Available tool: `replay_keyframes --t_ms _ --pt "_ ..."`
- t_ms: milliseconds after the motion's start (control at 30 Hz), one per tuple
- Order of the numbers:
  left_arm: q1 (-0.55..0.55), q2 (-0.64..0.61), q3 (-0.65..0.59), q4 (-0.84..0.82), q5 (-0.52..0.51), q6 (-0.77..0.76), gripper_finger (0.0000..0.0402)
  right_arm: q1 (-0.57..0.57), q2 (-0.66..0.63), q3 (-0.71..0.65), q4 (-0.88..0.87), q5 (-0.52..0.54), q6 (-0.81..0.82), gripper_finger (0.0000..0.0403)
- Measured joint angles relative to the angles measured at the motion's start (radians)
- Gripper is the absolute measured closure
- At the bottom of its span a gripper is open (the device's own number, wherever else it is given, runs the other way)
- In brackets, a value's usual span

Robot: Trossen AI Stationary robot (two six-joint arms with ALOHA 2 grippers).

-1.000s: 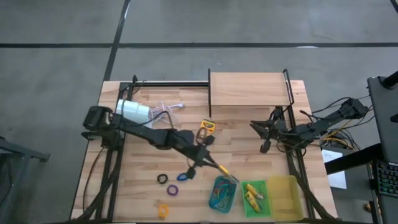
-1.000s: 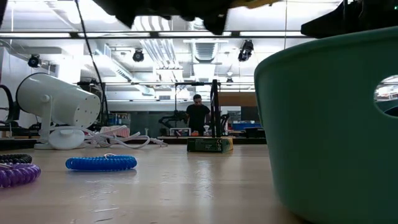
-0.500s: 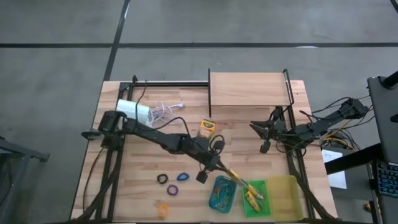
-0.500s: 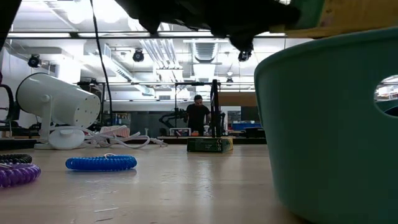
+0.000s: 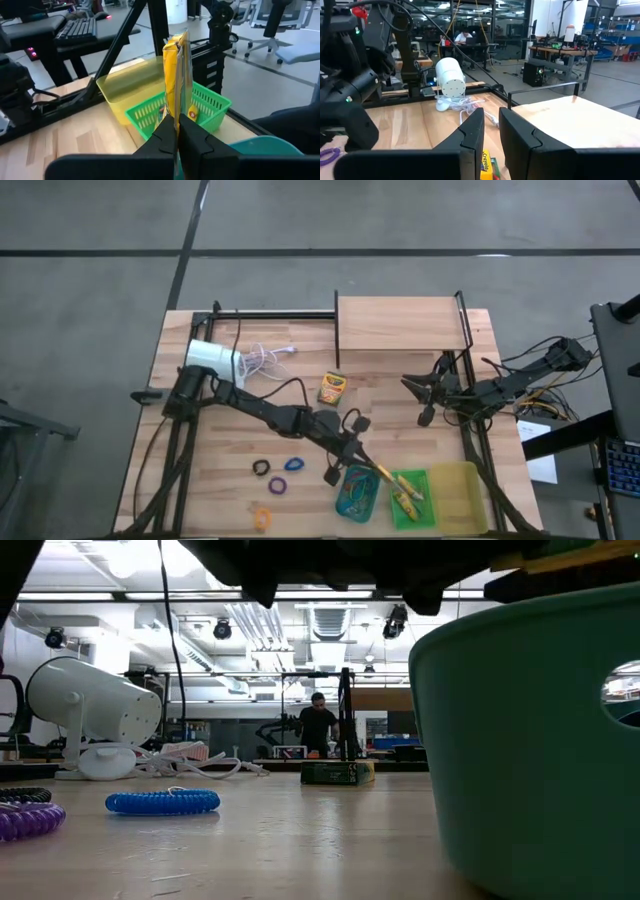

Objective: Pick & Place Office Desk Supplies
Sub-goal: Put the crayon box into the green bin

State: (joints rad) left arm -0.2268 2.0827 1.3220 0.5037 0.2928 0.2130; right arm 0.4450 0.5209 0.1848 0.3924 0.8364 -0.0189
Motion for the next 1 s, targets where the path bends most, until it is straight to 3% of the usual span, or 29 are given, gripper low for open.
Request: replay_keyframes --t_ms 200,367,600,800,1000 --pt "0.003 0.002 -0.003 -0.04 -0.023 -0.001 0.0393 0.0 0.0 0.0 0.0 0.0 0.0 0.0349" --pt "0.008 0.002 -0.003 -0.06 -0.25 -0.03 0.0393 0.0 0.0 0.0 0.0 0.0 0.0 0.0349" --pt "0.055 0.002 -0.004 -0.076 -0.342 -0.043 0.0393 0.0 -0.001 0.0 0.0 0.0 0.0 0.0349" --pt "0.129 0.018 -0.005 -0.101 -0.357 -0.201 0.0393 0.0 -0.001 0.0 0.001 0.0 0.0 0.0349" --pt "0.169 0.095 0.005 -0.097 -0.348 -0.265 0.0393 0.0 -0.001 0.0 0.001 0.0 0.0 0.0349"
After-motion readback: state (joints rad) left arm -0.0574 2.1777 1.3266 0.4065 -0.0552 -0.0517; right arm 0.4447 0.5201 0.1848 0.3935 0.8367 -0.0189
